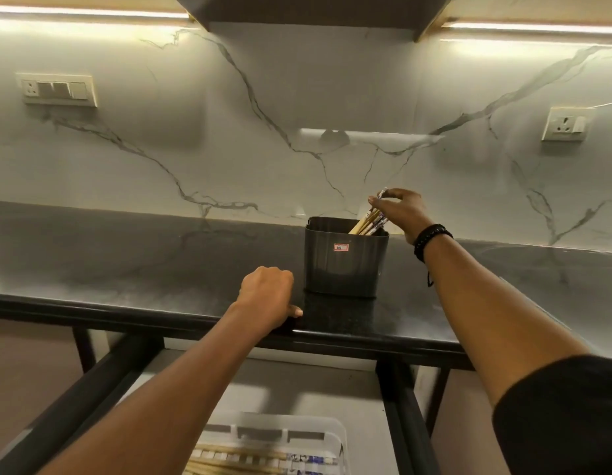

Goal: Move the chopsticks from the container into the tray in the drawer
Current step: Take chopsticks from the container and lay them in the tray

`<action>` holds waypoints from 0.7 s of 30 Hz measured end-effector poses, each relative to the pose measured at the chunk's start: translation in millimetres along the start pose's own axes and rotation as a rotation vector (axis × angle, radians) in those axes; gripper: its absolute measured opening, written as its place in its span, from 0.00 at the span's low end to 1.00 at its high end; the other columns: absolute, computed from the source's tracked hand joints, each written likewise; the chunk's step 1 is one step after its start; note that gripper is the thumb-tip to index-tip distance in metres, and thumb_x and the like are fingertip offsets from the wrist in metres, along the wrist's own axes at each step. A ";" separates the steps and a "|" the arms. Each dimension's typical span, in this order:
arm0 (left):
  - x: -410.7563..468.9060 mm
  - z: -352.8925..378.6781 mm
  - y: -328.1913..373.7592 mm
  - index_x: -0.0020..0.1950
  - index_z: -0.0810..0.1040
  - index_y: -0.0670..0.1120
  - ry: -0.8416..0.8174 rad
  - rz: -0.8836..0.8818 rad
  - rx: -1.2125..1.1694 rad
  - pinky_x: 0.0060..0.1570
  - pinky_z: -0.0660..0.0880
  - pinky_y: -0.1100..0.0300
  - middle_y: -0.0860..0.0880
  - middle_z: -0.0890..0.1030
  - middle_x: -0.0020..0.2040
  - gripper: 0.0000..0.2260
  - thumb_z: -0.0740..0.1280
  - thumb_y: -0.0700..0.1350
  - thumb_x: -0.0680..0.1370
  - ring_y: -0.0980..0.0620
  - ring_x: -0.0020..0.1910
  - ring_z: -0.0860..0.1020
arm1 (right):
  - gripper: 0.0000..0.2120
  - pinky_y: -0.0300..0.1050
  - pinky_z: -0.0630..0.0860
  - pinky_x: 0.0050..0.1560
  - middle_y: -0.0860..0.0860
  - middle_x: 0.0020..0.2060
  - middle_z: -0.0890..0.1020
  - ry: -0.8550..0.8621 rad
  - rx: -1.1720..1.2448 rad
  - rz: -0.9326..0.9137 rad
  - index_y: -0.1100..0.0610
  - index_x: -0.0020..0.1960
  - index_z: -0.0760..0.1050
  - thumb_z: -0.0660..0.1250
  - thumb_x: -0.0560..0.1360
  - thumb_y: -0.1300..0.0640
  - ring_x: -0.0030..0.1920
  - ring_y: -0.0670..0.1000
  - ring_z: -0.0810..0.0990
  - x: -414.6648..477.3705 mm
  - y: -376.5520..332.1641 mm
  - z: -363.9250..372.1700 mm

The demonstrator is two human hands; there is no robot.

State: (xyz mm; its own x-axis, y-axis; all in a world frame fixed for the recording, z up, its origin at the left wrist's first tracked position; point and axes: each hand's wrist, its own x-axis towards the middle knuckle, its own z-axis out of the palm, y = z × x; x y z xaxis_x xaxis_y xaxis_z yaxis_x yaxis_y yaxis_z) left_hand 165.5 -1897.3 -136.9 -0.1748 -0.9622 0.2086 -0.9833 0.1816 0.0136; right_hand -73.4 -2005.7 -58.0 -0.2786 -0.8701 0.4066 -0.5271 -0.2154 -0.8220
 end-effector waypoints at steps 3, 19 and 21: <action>-0.6 0.7 -0.2 0.50 0.76 0.44 0.006 0.007 -0.002 0.42 0.70 0.60 0.48 0.76 0.42 0.16 0.68 0.57 0.75 0.52 0.41 0.74 | 0.18 0.45 0.72 0.60 0.55 0.63 0.78 -0.033 0.038 0.025 0.58 0.59 0.79 0.75 0.72 0.53 0.60 0.51 0.76 8.5 1.9 3.6; -10.7 1.9 3.2 0.48 0.76 0.44 0.011 0.023 0.027 0.41 0.71 0.60 0.48 0.75 0.41 0.15 0.65 0.56 0.78 0.52 0.40 0.73 | 0.30 0.47 0.83 0.48 0.59 0.55 0.81 -0.036 0.269 -0.099 0.60 0.68 0.69 0.77 0.70 0.62 0.49 0.55 0.84 -23.2 -31.7 -3.8; -11.4 2.4 3.8 0.49 0.77 0.43 0.008 0.013 0.015 0.42 0.71 0.60 0.48 0.76 0.41 0.14 0.65 0.55 0.78 0.52 0.41 0.73 | 0.18 0.47 0.84 0.45 0.60 0.51 0.83 -0.069 0.301 -0.071 0.61 0.59 0.75 0.74 0.72 0.61 0.47 0.55 0.85 -31.6 -28.3 -1.5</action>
State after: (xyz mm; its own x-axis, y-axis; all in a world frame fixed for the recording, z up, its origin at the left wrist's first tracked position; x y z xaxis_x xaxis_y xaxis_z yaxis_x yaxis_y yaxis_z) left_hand 163.6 -1886.2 -141.6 -0.1874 -0.9582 0.2162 -0.9816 0.1910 -0.0041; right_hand -50.9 -1971.4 -47.0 -0.1886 -0.8739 0.4480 -0.2796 -0.3895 -0.8776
